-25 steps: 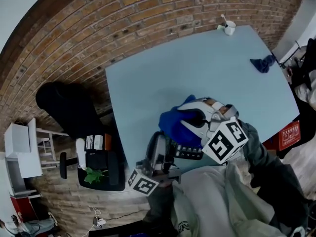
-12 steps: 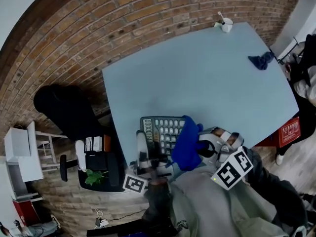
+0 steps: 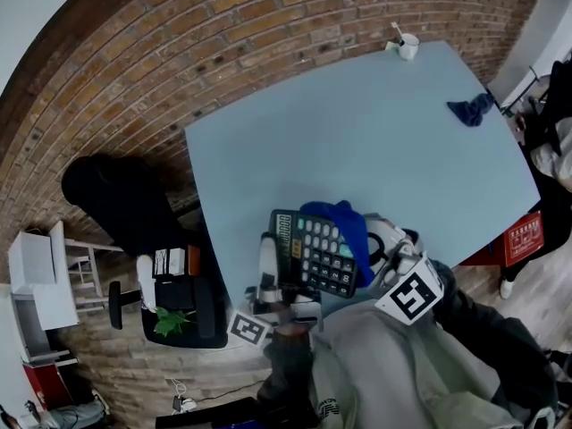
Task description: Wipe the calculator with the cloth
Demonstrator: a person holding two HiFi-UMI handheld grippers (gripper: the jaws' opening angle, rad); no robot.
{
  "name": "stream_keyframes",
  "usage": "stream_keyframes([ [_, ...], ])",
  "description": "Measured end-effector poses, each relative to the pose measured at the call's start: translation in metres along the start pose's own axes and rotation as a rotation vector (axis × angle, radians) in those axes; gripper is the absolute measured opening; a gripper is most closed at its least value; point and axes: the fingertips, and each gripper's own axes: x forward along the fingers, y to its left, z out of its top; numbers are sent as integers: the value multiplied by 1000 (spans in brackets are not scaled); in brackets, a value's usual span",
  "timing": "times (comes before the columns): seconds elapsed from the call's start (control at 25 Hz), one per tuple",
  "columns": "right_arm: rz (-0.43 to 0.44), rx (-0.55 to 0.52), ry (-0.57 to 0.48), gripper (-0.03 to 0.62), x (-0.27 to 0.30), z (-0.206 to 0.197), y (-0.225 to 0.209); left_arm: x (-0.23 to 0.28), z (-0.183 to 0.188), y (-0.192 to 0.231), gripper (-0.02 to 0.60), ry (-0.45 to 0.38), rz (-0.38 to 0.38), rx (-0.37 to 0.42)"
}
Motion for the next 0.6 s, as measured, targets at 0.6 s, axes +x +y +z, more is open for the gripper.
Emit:
stream_keyframes([
  [0.6, -202, -393, 207, 48, -14, 10, -36, -14, 10, 12, 31, 40, 164, 280],
])
